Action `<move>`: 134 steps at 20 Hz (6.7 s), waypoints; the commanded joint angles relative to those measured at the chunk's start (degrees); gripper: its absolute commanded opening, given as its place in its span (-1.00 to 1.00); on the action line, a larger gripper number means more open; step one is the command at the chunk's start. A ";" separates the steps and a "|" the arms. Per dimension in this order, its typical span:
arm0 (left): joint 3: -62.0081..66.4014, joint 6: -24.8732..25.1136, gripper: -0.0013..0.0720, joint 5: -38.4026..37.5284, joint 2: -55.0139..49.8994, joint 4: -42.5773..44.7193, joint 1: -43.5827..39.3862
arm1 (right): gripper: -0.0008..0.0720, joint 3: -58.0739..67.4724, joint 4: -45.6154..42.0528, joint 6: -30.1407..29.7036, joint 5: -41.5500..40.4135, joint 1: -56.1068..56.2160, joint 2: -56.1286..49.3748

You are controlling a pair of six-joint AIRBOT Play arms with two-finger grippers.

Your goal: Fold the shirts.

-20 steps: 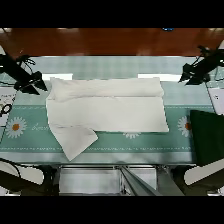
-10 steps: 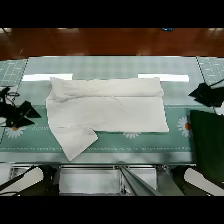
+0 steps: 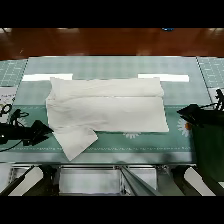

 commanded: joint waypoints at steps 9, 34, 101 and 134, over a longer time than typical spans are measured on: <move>-2.95 8.96 0.42 5.49 -4.22 -7.87 -4.66 | 0.17 -1.03 7.72 -2.67 5.14 -0.17 0.46; -1.51 10.64 -0.92 3.85 -7.37 -5.44 -14.99 | 0.12 -8.17 -10.14 3.63 12.79 -2.51 0.57; 23.58 -1.81 0.42 20.26 0.52 -0.35 -23.41 | 0.18 37.31 1.99 4.63 -5.97 9.07 -37.18; 51.84 -4.04 -0.92 24.57 -35.47 -11.15 -64.76 | -0.92 27.50 -7.89 6.99 7.96 22.08 1.99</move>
